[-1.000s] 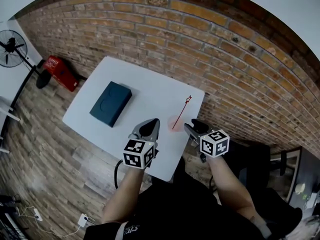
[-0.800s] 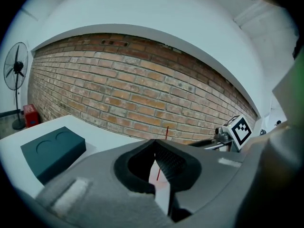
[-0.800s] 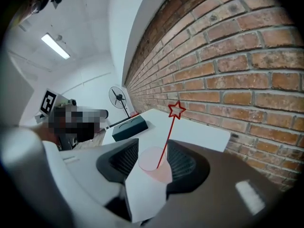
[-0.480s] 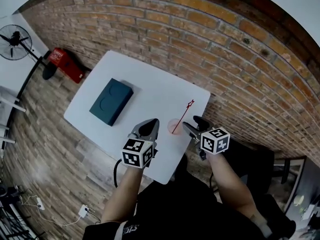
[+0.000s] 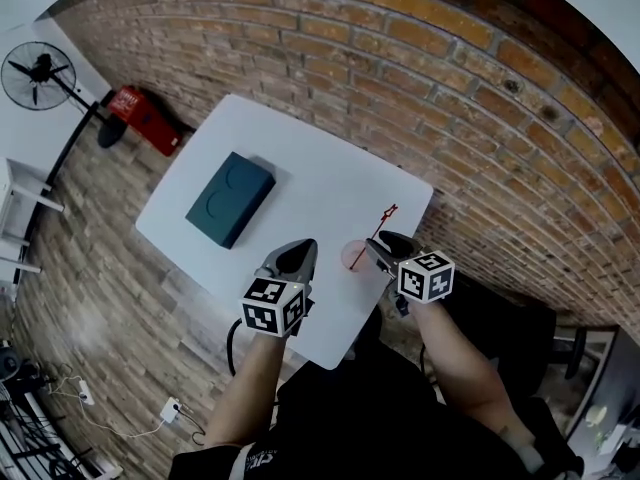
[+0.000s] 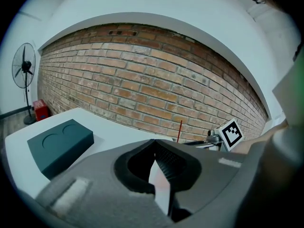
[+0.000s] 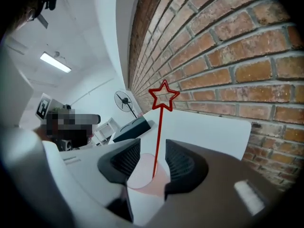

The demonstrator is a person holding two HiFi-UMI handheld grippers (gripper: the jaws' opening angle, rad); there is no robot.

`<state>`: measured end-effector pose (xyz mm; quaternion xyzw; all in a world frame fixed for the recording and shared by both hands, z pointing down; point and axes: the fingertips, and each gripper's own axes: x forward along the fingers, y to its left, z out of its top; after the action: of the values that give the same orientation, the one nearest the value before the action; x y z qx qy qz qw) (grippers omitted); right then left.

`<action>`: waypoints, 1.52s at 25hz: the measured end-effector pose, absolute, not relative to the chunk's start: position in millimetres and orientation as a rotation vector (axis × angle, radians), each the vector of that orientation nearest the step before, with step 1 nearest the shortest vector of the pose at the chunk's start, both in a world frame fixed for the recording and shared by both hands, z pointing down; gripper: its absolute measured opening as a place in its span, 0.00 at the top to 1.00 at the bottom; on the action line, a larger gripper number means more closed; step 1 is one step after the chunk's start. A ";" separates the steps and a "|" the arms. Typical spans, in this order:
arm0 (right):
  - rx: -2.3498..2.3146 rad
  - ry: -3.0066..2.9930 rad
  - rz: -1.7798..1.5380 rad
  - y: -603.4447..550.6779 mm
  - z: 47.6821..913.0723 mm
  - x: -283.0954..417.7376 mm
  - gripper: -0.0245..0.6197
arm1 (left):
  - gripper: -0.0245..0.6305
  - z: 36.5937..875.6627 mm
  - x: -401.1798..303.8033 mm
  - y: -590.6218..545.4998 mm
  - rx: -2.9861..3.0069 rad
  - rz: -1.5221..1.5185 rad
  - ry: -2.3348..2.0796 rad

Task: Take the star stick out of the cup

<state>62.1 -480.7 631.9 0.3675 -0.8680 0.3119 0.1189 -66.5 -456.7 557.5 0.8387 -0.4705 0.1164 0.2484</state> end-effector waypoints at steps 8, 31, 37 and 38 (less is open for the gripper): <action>1.082 -2.538 0.946 -485.4 644.9 60.7 0.80 | 0.95 562.3 -70.8 -454.8 2.259 0.334 -1.287; 1.213 -2.634 0.596 -486.8 539.9 50.4 0.94 | 0.95 518.8 -95.9 -436.0 2.350 0.220 -1.284; 1.239 -2.669 0.454 -459.6 496.7 31.5 0.94 | 0.95 496.3 -112.3 -420.6 2.438 0.250 -1.275; 1.252 -2.677 0.437 -454.7 488.2 29.7 0.94 | 0.95 492.8 -115.9 -418.0 2.448 0.254 -1.279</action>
<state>29.7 -454.7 488.2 0.4177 -0.8935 0.1460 0.0770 -115.9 -418.0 492.8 0.8677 -0.4534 0.0900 0.1828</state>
